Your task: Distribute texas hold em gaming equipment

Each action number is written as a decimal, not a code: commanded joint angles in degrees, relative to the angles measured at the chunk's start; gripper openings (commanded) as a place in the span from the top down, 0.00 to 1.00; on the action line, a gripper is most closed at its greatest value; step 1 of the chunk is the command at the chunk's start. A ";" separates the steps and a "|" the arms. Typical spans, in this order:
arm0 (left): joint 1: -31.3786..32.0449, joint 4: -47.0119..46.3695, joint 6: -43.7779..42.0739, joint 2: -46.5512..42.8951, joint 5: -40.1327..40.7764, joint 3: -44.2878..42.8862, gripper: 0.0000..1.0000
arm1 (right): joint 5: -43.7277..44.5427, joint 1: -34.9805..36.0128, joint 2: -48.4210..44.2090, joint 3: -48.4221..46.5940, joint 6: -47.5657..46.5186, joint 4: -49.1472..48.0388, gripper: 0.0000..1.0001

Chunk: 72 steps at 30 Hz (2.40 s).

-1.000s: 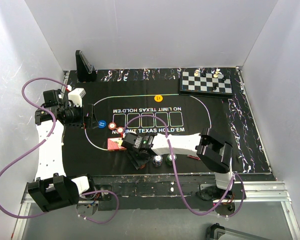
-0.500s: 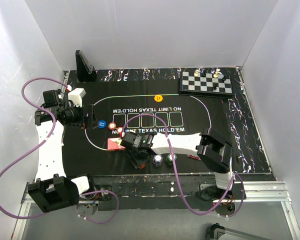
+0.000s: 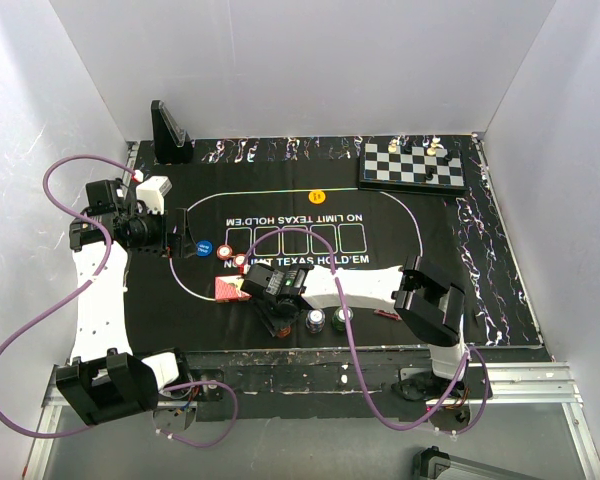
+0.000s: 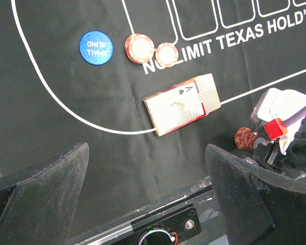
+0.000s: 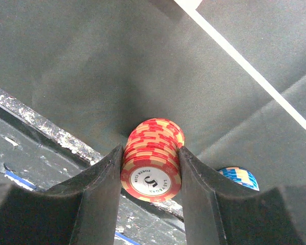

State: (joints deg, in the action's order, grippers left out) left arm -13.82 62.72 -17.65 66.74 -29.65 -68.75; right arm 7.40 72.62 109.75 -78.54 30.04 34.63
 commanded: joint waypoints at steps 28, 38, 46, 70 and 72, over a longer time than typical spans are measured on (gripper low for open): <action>-0.41 -2.95 -2.47 3.57 -3.13 1.69 0.00 | 1.30 -32.53 12.75 -36.57 -12.11 11.07 0.99; -0.33 -4.09 -5.38 7.26 -4.72 1.52 0.00 | -0.36 -41.15 27.61 -50.82 -12.73 11.34 0.99; -0.33 -4.18 -5.55 9.55 -5.68 1.16 0.00 | -0.63 -43.97 29.29 -49.52 -12.38 10.46 0.99; -0.33 -2.34 -5.20 7.44 -6.74 0.64 0.00 | 0.78 -45.20 27.28 -48.29 -12.12 11.51 0.21; -0.41 -1.81 -5.11 6.83 -6.65 0.37 0.00 | 1.56 -44.76 24.56 -46.89 -12.11 11.34 0.20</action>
State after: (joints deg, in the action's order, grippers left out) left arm -13.82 59.99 -22.46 76.71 -35.09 -67.02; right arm 7.60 27.64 140.84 -126.21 17.82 46.24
